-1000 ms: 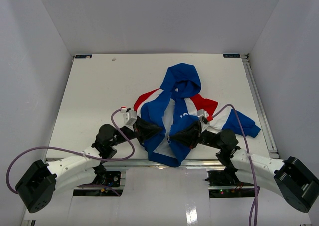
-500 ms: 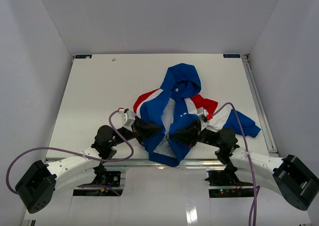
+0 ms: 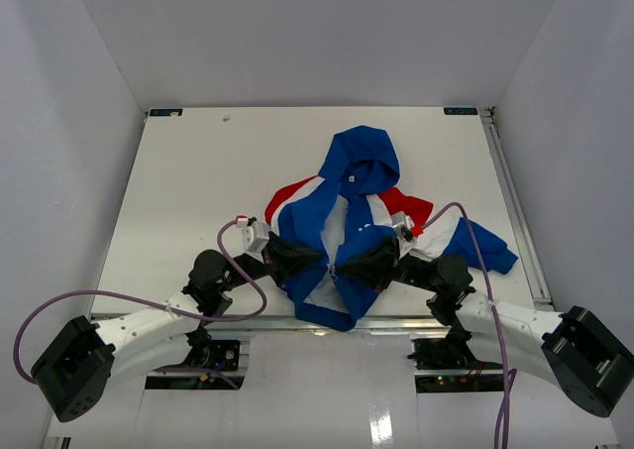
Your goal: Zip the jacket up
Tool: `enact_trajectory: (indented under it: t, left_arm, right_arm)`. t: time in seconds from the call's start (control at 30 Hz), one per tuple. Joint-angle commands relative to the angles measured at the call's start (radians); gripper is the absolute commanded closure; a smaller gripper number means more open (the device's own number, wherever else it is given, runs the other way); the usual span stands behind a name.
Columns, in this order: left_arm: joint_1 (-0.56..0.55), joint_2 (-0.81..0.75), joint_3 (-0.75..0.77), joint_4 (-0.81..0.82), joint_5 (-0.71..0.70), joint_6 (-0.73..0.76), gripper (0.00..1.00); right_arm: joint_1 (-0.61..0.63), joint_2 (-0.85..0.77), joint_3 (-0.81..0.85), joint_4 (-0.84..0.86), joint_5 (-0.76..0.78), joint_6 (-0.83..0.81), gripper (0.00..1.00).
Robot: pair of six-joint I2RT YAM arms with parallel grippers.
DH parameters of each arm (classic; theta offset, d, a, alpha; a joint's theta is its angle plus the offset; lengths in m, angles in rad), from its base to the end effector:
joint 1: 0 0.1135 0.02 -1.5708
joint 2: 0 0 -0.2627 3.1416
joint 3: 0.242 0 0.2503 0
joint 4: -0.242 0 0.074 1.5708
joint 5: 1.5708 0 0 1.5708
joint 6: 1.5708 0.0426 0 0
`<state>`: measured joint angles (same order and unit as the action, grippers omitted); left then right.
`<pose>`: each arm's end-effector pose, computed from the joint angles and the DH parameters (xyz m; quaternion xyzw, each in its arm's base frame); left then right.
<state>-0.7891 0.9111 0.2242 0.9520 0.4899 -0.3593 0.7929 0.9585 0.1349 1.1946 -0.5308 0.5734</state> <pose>0.1215 -0.1508 0.2426 0.3139 0.5347 -0.5423 0.5670 0.1119 0.1443 0.2311 -0.2749 0.5178 0.6176 0.5243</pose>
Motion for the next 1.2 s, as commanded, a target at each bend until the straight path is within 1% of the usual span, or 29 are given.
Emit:
enact_trajectory:
  t: [0.0, 0.57, 1.17]
  left_arm:
    - [0.002, -0.004, -0.008, 0.037, 0.013, 0.019, 1.00]
    - [0.001, 0.013, -0.009, 0.045, 0.025, 0.029, 1.00]
    - [0.002, 0.014, -0.021, 0.063, 0.051, 0.049, 1.00]
  right_arm:
    - [-0.001, 0.000, 0.048, 0.091, -0.015, 0.013, 0.92]
    - [0.000, 0.044, 0.042, 0.146, -0.024, 0.043, 0.92]
    - [0.000, 0.063, 0.037, 0.164, 0.015, 0.066, 0.92]
